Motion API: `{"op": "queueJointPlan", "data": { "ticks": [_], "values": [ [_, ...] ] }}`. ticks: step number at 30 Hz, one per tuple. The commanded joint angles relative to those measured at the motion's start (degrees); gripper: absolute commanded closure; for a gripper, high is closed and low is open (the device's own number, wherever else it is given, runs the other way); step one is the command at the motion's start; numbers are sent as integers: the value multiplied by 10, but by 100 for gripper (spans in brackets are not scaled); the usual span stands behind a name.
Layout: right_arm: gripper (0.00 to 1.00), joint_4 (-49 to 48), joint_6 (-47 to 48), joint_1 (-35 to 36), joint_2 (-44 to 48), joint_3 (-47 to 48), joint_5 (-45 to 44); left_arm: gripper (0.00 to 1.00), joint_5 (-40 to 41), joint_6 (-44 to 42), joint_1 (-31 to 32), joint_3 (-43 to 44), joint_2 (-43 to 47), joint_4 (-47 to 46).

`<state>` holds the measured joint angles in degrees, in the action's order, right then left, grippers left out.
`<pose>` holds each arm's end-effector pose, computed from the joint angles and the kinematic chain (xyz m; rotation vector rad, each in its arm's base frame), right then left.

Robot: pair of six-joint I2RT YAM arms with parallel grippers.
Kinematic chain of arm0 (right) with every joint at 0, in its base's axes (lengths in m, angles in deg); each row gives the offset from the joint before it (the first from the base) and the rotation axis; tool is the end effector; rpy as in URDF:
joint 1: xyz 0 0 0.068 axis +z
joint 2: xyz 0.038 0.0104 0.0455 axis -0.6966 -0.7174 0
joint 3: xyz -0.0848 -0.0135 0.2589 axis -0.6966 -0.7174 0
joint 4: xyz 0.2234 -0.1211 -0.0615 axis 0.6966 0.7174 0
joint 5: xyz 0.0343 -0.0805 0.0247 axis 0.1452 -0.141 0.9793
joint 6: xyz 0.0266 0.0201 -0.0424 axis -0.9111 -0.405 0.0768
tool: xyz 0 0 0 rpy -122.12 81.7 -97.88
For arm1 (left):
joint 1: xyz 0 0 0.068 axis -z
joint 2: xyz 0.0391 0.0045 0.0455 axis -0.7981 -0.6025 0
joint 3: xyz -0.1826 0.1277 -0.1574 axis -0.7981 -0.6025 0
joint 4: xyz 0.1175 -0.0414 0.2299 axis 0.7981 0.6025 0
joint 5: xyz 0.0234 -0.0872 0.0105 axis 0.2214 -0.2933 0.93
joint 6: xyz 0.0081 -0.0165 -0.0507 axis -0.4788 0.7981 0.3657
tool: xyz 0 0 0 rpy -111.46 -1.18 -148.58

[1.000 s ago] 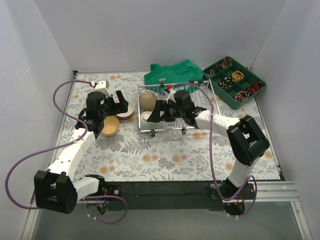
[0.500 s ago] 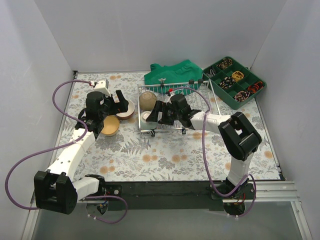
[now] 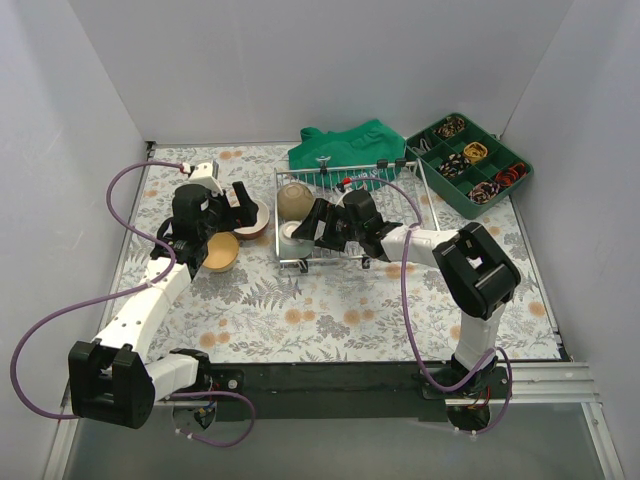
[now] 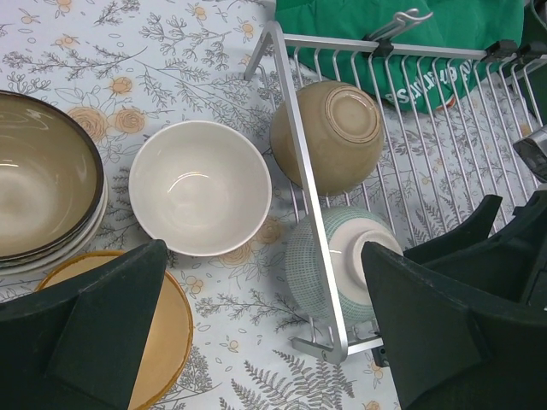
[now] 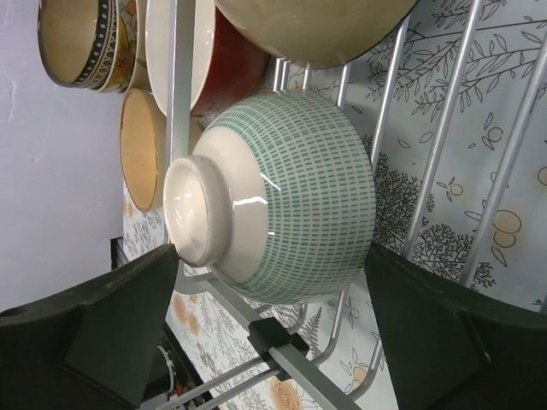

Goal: Unload the bowls from the dish rack

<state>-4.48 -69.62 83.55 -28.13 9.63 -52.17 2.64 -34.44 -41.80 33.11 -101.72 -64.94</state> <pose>0.3084 0.2656 0.1832 0.0502 2.2485 1.2199 0.2547 -0.0520 0.2935 -0.7442 1.9631 -0.7691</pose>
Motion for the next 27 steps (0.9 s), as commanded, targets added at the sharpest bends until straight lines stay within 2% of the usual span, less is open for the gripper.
{"op": "queueJointPlan", "data": {
  "ticks": [1, 5, 8, 13, 20, 27],
  "values": [
    [2, -7, -12, 6, -22, -11, -17, 2, -13, -9, 3, -4, 18, -9],
    [8, -7, -9, 8, -7, -23, -47, 2, -14, -8, 3, -4, 18, -9],
    [19, -7, -5, 8, 5, -31, -67, 2, -15, -8, 3, -5, 18, -8],
    [31, -7, 13, 9, 28, -36, -94, 2, -16, -8, 3, -5, 18, -9],
    [57, -6, 65, 9, 69, -36, -118, 2, -16, -9, 3, -5, 17, -8],
    [77, 4, 122, 9, 89, -31, -119, 2, -16, -11, 3, -5, 16, -9]
  ]
}}
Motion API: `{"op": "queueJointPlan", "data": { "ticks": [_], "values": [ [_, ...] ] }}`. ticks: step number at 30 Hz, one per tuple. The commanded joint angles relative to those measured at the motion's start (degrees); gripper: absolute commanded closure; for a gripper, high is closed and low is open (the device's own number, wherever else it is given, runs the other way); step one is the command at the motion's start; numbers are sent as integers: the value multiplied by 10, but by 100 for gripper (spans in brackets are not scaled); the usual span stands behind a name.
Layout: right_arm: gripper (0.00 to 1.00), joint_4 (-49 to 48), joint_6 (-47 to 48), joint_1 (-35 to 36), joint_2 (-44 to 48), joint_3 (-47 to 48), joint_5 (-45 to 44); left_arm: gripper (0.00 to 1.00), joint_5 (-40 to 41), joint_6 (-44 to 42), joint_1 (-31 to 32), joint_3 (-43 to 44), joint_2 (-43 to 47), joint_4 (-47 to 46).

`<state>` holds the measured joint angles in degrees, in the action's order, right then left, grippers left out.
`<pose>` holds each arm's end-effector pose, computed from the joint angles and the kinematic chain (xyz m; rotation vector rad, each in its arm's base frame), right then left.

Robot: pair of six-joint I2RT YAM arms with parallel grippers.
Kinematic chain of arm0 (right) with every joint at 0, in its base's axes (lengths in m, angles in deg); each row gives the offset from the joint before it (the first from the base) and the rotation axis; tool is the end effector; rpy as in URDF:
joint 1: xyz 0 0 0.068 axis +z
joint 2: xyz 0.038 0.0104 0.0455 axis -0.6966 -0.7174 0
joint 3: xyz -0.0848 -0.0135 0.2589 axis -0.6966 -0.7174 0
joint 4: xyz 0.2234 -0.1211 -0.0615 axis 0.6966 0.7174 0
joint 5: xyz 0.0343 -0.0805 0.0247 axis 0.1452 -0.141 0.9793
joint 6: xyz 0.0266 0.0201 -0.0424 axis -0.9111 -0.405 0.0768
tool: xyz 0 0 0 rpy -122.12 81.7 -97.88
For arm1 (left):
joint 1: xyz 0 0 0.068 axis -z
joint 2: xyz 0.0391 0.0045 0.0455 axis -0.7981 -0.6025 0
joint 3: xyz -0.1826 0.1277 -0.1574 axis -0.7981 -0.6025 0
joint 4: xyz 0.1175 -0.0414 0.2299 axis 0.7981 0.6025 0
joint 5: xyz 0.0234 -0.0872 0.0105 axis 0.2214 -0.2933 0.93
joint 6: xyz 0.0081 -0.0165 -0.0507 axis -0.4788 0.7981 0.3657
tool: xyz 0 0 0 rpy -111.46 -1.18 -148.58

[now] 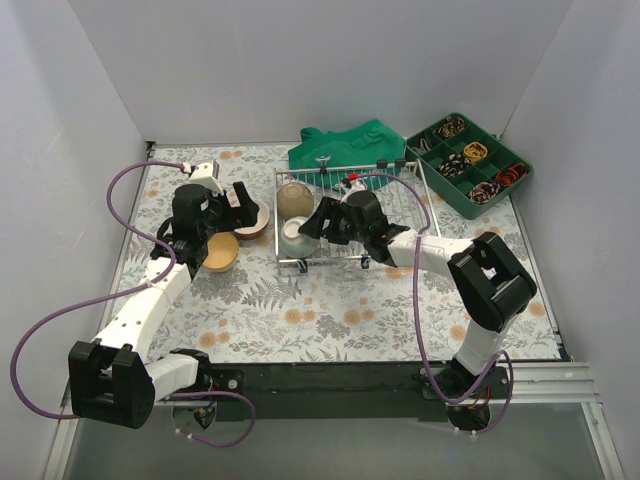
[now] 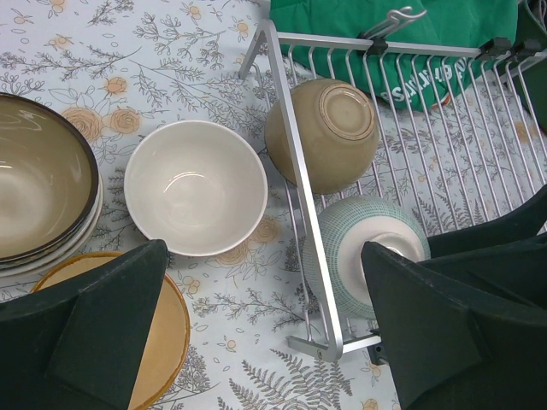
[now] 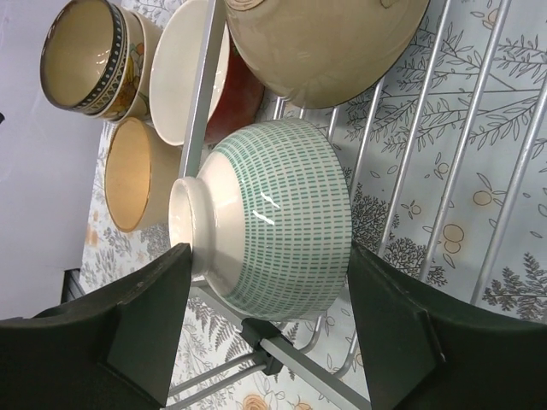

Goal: Unload the bowls from the dish rack

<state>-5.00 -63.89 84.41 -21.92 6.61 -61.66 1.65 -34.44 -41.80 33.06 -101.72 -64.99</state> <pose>0.2953 0.2550 0.2080 0.0312 2.1173 1.0578 0.2545 -0.0526 0.2933 -0.7347 1.9705 -0.7856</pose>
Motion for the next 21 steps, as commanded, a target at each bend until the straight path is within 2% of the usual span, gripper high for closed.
{"op": "queueJointPlan", "data": {
  "ticks": [1, 8, 14, 21],
  "values": [
    [79, 11, 87, -1, 30, 2, -23, 2, -6, -10, 3, -5, 16, -8],
    [87, 57, 202, -1, 67, 40, -31, 2, -6, -12, 3, -6, 18, -9],
    [94, 105, 349, 0, 99, 75, -51, 2, -7, -10, 3, -7, 19, -8],
    [98, 161, 495, 3, 115, 102, -73, 2, -10, -11, 3, -6, 18, -8]
  ]
}}
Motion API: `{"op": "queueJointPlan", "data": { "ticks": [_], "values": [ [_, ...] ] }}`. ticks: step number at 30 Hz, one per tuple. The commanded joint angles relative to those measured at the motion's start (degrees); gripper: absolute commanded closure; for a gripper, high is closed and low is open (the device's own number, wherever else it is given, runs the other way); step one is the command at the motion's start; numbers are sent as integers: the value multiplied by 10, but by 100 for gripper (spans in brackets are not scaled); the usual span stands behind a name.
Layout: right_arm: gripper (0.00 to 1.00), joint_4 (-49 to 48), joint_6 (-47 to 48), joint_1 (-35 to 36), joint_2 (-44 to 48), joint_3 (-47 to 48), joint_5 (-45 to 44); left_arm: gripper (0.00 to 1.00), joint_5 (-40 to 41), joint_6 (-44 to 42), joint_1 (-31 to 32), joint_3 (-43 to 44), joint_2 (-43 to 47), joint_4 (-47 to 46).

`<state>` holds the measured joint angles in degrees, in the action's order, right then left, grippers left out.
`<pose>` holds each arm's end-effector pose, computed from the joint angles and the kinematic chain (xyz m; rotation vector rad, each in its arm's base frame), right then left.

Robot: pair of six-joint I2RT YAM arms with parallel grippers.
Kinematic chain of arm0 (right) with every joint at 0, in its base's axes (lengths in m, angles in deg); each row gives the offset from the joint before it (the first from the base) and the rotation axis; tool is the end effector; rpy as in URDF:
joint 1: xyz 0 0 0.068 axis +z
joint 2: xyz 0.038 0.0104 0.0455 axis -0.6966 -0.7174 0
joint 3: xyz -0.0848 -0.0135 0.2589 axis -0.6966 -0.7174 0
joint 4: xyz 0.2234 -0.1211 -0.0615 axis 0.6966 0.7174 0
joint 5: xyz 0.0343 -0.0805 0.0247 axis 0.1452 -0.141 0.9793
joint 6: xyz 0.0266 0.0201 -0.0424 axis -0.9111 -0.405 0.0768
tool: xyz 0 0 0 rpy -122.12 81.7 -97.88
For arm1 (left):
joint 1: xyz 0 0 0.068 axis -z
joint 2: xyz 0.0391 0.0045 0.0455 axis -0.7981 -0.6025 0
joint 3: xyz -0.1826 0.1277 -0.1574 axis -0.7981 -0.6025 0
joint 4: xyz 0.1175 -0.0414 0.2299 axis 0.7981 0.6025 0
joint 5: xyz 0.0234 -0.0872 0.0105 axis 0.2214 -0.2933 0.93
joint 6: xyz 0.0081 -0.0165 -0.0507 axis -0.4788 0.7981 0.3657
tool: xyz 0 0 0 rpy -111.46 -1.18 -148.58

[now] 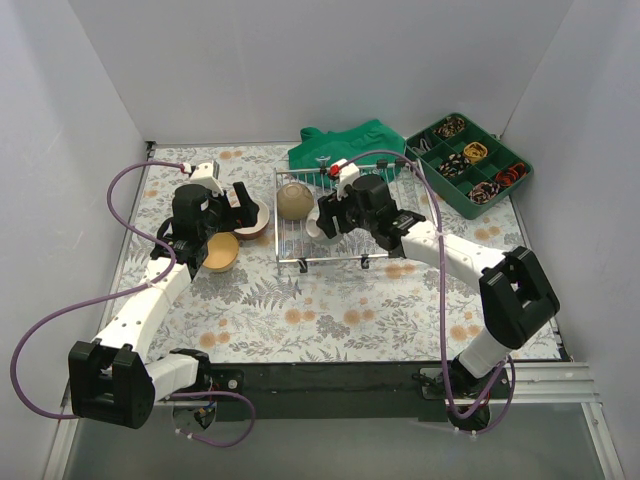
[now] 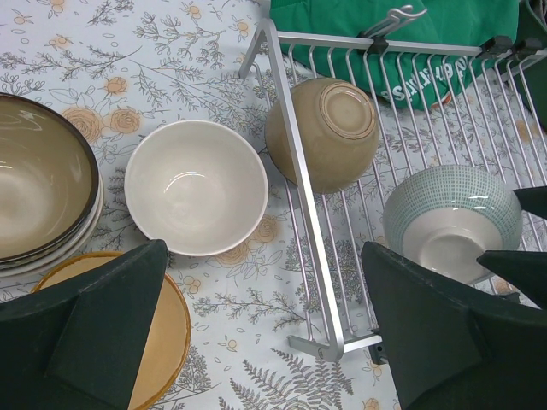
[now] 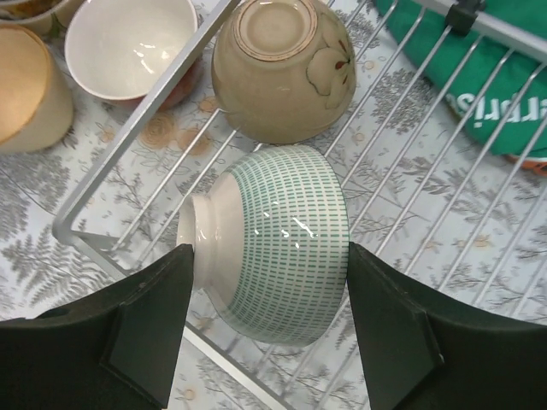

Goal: Unload the bowls from the dish rack

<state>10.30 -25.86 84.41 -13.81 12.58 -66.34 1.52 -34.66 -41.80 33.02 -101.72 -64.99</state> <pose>0.2863 0.2436 0.2673 -0.5766 1.9365 0.5664 0.2544 -0.0526 0.2930 -0.7297 1.9730 -0.7852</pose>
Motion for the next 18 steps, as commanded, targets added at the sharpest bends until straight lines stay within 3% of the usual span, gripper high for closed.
{"op": "queueJointPlan", "data": {
  "ticks": [1, 10, 18],
  "values": [
    [98, 11, 152, 8, 35, 42, -37, 2, -9, -8, 3, -5, 18, -9],
    [99, 14, 360, 89, 42, 16, -180, 2, -12, -8, 3, -5, 16, -8],
    [99, -68, 531, 170, 35, -39, -324, 2, -17, -2, 3, -5, 14, -7]
  ]
}}
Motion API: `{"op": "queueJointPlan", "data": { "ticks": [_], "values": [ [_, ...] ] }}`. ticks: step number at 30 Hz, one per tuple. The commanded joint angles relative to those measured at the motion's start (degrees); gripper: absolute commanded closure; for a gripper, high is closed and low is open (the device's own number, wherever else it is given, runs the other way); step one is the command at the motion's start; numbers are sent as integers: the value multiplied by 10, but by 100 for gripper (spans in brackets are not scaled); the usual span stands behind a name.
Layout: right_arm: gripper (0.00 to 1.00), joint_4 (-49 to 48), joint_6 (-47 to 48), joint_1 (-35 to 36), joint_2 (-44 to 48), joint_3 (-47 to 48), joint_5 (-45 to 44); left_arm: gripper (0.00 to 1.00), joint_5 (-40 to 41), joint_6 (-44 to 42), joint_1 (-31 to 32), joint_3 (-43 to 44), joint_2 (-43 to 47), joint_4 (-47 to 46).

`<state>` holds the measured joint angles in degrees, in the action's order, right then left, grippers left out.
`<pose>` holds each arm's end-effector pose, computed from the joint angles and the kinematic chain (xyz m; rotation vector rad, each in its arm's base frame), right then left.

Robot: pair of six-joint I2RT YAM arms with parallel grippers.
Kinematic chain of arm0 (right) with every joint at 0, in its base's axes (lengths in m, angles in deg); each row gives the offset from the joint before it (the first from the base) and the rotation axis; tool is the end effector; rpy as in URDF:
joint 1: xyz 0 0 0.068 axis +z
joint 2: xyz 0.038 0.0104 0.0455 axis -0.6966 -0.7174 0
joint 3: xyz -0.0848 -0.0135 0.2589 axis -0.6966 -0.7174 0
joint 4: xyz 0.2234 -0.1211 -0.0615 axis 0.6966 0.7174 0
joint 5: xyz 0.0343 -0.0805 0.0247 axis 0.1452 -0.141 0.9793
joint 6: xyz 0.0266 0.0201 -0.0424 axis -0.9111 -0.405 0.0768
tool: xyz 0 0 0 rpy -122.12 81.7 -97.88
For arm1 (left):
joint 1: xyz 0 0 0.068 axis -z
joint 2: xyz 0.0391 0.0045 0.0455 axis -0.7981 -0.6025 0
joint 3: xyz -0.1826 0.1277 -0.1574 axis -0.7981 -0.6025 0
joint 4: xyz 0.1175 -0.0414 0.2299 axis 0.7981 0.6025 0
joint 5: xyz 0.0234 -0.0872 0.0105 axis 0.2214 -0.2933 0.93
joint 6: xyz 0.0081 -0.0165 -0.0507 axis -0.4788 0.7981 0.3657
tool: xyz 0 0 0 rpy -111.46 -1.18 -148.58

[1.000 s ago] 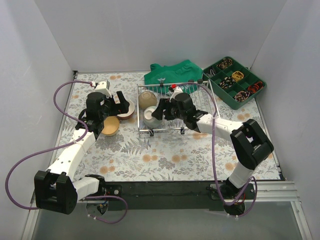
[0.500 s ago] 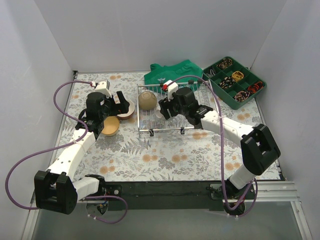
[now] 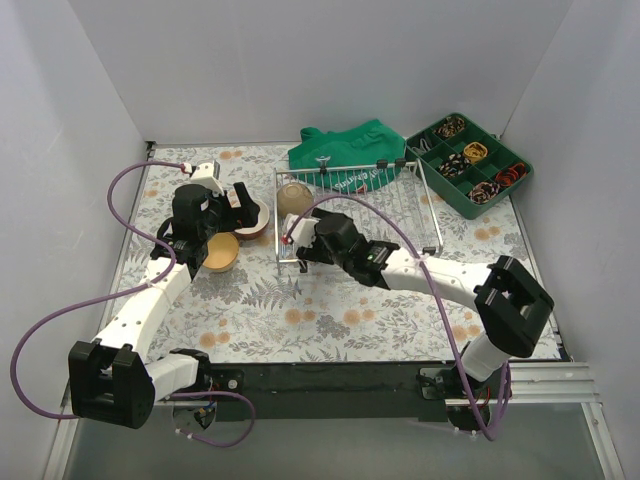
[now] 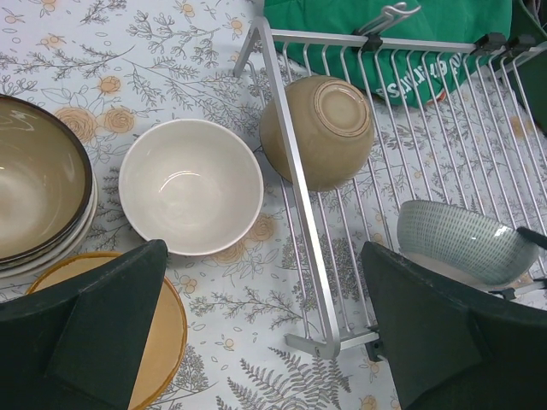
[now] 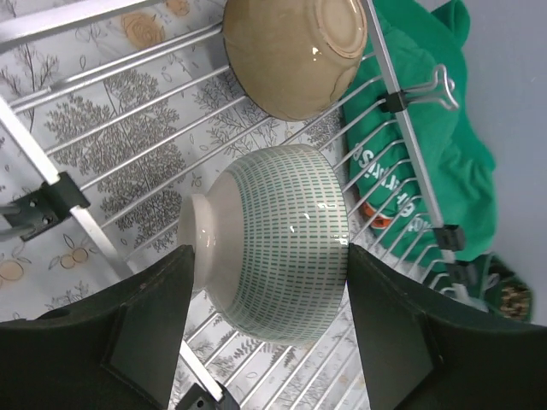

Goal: Unload the bowls from the dish rack

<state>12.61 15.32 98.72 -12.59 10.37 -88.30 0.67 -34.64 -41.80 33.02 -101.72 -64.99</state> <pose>0.2215 0.2896 0.2586 -1.2190 1.5907 -0.1270 0.2543 -0.0531 0.2930 -0.7218 1.9791 -0.7995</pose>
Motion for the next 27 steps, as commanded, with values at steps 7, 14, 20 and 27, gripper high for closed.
{"op": "queueJointPlan", "data": {
  "ticks": [7, 14, 20, 27],
  "values": [
    [99, -231, 252, 87, 20, -94, -199, 2, -48, 24, 3, 5, 15, -5],
    [99, -382, 380, 127, -1, -148, -253, 2, -100, 68, 4, 42, 7, 24],
    [99, -612, 496, 152, -42, -197, -281, 2, -163, 107, 18, 108, -26, 98],
    [99, -920, 720, 170, -154, -209, -294, 4, -168, 150, 59, 155, -60, 145]
  ]
}}
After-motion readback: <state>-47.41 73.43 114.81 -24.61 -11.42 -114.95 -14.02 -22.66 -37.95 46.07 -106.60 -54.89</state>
